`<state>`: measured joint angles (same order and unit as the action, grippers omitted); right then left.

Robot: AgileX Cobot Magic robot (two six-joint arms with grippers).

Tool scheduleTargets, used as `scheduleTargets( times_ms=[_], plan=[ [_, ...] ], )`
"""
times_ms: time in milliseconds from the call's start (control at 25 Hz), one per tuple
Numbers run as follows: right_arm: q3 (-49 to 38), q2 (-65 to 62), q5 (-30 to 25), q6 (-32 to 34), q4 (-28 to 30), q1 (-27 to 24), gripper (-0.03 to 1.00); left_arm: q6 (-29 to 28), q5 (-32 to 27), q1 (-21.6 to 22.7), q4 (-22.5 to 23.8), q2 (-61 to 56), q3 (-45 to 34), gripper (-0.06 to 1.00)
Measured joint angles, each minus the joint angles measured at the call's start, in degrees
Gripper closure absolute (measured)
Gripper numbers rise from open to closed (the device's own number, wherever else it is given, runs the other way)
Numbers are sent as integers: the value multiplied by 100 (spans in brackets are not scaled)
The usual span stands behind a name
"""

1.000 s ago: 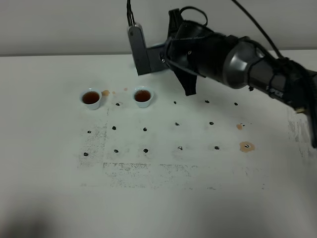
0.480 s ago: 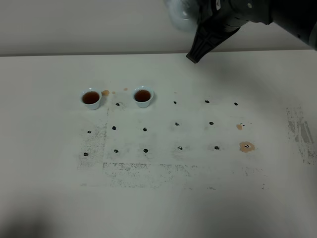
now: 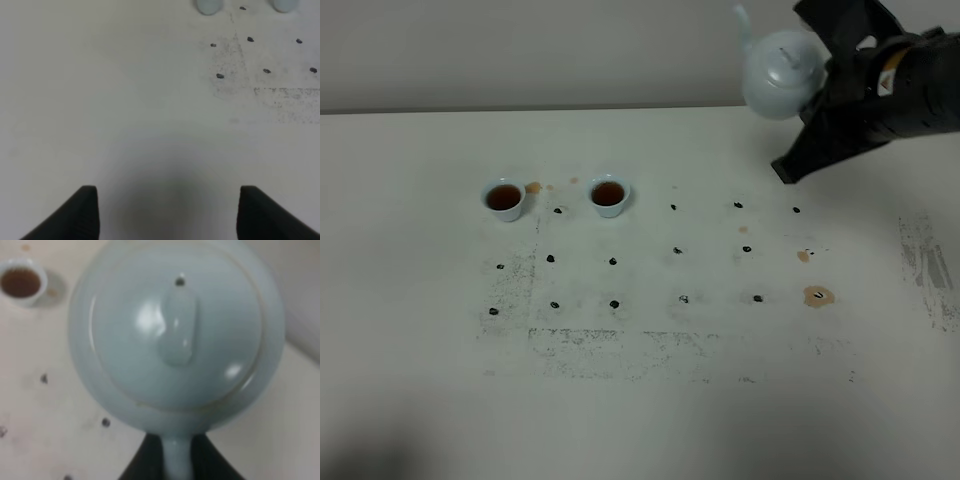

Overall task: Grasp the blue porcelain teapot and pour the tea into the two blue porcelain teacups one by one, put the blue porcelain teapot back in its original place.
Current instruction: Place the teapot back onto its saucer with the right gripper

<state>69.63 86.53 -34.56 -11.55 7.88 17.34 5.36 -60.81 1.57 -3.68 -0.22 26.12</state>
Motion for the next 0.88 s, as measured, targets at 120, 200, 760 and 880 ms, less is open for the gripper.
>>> scheduleTargets(
  times_ms=[120, 200, 760, 880],
  plan=[
    [-535, -157, 7, 58, -441, -325, 89, 0, 0, 0, 0, 0, 0, 35],
    [-792, -156, 6, 93, -788, -471, 89, 0, 0, 0, 0, 0, 0, 35],
    [-1775, 121, 217, 143, -2018, -925, 89, 6, 0, 0, 0, 0, 0, 35],
    [-1833, 322, 228, 143, -2179, -925, 89, 6, 0, 0, 0, 0, 0, 35]
  ],
)
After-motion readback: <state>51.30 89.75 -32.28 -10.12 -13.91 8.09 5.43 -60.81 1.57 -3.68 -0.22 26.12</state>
